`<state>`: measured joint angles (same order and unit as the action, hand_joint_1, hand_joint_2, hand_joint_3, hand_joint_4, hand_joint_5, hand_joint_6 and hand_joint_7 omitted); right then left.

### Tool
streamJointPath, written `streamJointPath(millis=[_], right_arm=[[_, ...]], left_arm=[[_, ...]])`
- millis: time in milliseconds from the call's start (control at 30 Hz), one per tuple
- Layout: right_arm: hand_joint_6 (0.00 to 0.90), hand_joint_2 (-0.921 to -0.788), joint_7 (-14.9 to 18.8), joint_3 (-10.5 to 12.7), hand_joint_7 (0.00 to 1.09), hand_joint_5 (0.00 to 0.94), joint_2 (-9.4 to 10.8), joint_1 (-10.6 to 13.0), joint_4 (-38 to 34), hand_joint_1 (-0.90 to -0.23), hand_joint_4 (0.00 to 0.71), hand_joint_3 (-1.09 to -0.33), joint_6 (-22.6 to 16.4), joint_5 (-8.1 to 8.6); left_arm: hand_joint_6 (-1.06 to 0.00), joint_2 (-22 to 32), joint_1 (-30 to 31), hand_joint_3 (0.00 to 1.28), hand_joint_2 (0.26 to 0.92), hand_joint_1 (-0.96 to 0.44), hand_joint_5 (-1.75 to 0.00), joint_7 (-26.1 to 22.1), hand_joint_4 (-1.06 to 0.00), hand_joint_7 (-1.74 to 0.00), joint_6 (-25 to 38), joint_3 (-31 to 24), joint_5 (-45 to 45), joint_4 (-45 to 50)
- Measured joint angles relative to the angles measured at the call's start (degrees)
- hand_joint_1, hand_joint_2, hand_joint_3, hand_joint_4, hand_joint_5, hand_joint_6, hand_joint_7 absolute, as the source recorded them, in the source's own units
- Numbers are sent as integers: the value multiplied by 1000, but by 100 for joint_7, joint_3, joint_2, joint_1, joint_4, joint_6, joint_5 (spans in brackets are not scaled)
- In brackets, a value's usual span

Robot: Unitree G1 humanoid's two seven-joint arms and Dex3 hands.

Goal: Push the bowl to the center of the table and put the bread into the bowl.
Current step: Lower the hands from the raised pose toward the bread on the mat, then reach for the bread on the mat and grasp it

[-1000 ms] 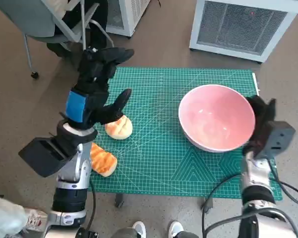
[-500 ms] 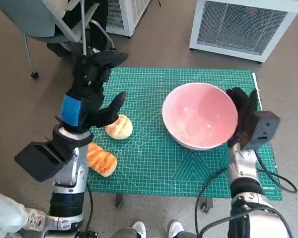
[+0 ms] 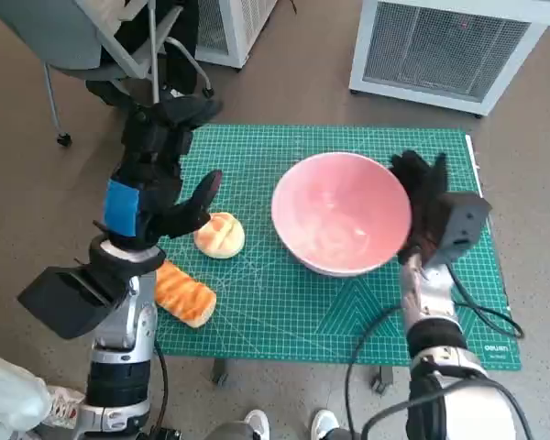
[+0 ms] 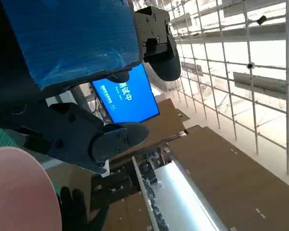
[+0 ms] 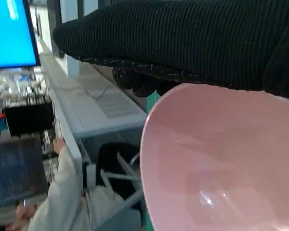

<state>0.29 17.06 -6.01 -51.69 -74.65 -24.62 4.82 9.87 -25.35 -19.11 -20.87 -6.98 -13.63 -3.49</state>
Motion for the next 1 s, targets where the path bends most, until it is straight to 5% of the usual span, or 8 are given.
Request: streamJointPath(millis=[367,633,1000], right_arm=[[53,-921,1,7,529,2,-160,-151,113,-475,271,-851,-121,2],[7,-921,121,-39,620,1,-372,-128,913,-494,267,-827,-1173,14],[13,-921,1017,-455,657,7,-380,308,2982,-544,280,-762,-2328,235]], left_arm=[[1,457,236,590,762,-268,-881,-216,1,-1041,120,-189,3,250],[-64,2204,347,238,897,-296,-648,-1249,-138,-919,-154,-527,420,7],[-216,3570,463,116,921,-352,-250,-2254,-329,-613,-719,-607,625,-426]])
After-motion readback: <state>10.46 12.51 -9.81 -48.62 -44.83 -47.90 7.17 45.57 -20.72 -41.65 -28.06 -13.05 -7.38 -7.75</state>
